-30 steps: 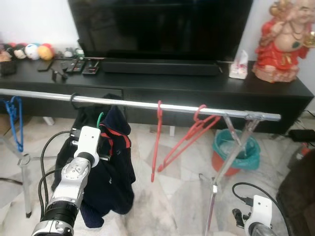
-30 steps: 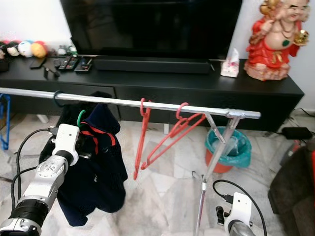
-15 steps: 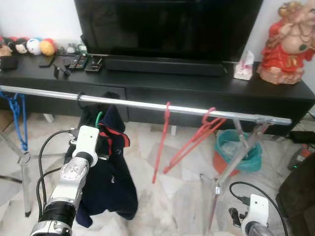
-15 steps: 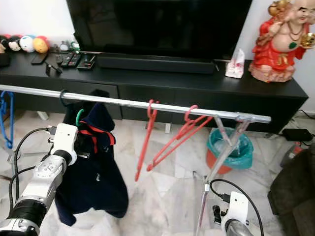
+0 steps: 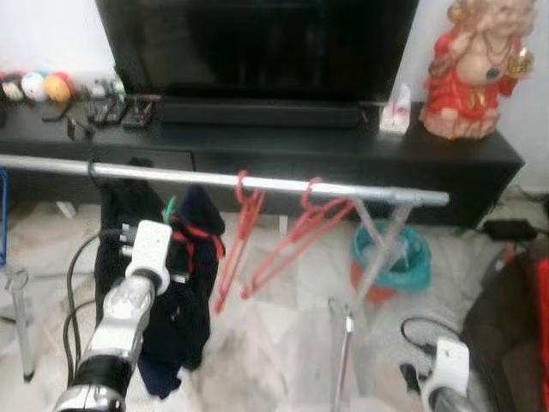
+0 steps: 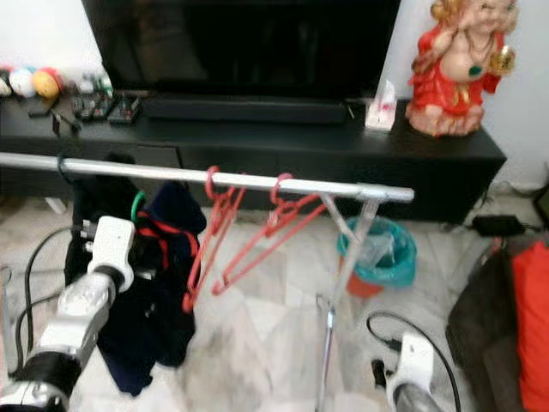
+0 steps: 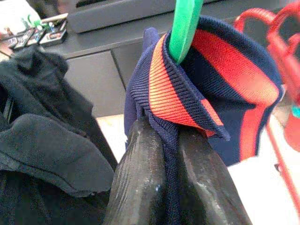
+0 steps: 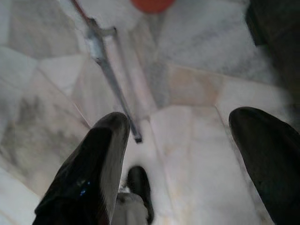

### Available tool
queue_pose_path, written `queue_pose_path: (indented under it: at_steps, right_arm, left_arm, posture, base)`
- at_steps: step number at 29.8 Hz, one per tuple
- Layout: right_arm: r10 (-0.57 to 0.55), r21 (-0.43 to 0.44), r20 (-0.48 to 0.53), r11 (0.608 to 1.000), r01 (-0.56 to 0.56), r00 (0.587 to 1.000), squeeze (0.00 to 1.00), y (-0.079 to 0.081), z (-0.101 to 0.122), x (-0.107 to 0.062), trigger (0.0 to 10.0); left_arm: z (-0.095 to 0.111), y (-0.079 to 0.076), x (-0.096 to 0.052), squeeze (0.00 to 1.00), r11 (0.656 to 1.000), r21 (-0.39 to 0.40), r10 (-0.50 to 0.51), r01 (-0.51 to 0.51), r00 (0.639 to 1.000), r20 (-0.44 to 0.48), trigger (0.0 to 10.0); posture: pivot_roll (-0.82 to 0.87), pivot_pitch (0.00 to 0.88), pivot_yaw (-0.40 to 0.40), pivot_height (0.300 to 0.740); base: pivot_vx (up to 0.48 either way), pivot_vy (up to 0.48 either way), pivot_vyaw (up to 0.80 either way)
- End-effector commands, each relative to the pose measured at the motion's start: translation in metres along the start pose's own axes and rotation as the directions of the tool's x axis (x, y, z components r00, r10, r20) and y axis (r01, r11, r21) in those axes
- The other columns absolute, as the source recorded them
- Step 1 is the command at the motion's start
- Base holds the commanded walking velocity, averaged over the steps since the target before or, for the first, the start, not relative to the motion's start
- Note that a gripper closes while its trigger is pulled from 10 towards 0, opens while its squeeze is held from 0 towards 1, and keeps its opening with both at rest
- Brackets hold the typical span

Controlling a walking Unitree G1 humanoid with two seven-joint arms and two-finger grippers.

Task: Hang hanger

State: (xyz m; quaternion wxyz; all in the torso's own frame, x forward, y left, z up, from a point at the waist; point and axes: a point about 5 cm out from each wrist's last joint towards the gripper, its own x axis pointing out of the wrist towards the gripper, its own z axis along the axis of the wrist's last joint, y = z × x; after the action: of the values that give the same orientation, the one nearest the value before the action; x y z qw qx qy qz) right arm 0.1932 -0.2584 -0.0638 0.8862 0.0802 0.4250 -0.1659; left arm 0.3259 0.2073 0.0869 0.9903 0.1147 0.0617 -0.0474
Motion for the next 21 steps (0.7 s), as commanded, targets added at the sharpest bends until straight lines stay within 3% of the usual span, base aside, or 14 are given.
queue_pose_path:
  at_steps: [1,14,21]
  right_arm:
    - [0.003,0.0,0.005,1.0,-0.003,1.0,0.0,0.0016,0.0027,0.0005,10.0]
    - [0.002,0.001,0.007,1.0,-0.002,1.0,0.0,0.0015,0.0029,0.0005,10.0]
    - [0.002,-0.002,0.006,1.0,-0.002,1.0,0.0,0.0014,0.0028,0.0005,10.0]
  left_arm:
    - [0.0078,0.0084,0.0008,0.0,1.0,0.008,0.027,-0.028,0.999,0.036,10.0]
    - [0.0134,0.0168,0.0035,0.0,0.994,-0.021,0.104,-0.103,0.992,0.064,10.0]
    - [0.0151,0.0172,0.0039,0.0,0.994,-0.021,0.11,-0.109,0.991,0.074,10.0]
  posture:
    - [-0.08,0.0,-0.02,0.74]
    - [-0.08,0.0,-0.02,0.74]
    - [-0.08,0.0,-0.02,0.74]
  base:
    - [0.0,0.0,0.0]
    - [0.0,0.0,0.0]
    - [0.265,0.0,0.0]
